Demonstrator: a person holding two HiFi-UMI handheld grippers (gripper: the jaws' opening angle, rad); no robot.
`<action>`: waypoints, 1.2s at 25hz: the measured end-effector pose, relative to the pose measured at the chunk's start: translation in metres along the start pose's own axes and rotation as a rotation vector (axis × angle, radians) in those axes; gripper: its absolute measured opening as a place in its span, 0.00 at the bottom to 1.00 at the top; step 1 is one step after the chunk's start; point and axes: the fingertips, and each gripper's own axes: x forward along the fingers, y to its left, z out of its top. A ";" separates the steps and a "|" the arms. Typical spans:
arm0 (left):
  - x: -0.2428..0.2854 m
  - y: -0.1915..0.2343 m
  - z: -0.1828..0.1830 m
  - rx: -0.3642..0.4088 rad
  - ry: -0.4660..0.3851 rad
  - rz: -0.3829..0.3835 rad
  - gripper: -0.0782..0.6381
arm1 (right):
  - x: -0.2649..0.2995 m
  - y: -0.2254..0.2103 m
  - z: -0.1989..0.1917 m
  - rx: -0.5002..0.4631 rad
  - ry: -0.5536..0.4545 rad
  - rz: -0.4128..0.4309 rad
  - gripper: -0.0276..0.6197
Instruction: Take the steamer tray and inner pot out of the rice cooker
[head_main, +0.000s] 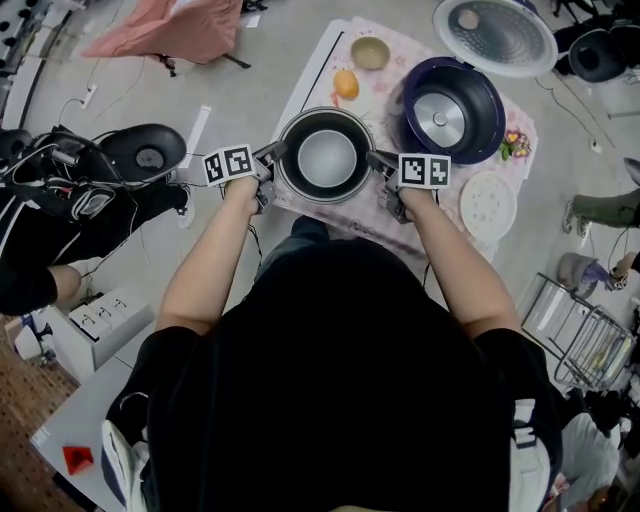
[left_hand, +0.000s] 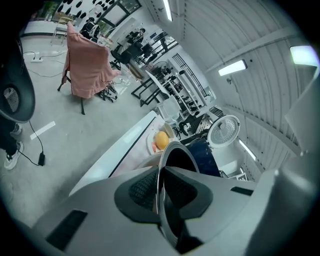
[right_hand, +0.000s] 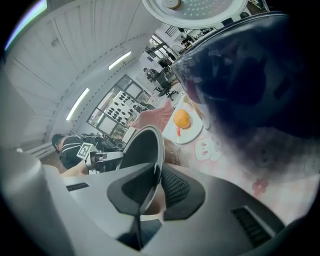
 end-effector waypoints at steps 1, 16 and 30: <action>0.002 0.001 0.000 0.001 -0.002 0.003 0.18 | 0.001 -0.002 0.000 0.007 -0.005 0.000 0.12; 0.006 0.003 0.006 0.030 -0.017 0.035 0.20 | 0.001 -0.001 0.001 -0.088 -0.016 -0.052 0.20; -0.003 -0.037 0.074 0.265 -0.119 0.081 0.30 | -0.048 0.046 0.081 -0.366 -0.164 -0.121 0.30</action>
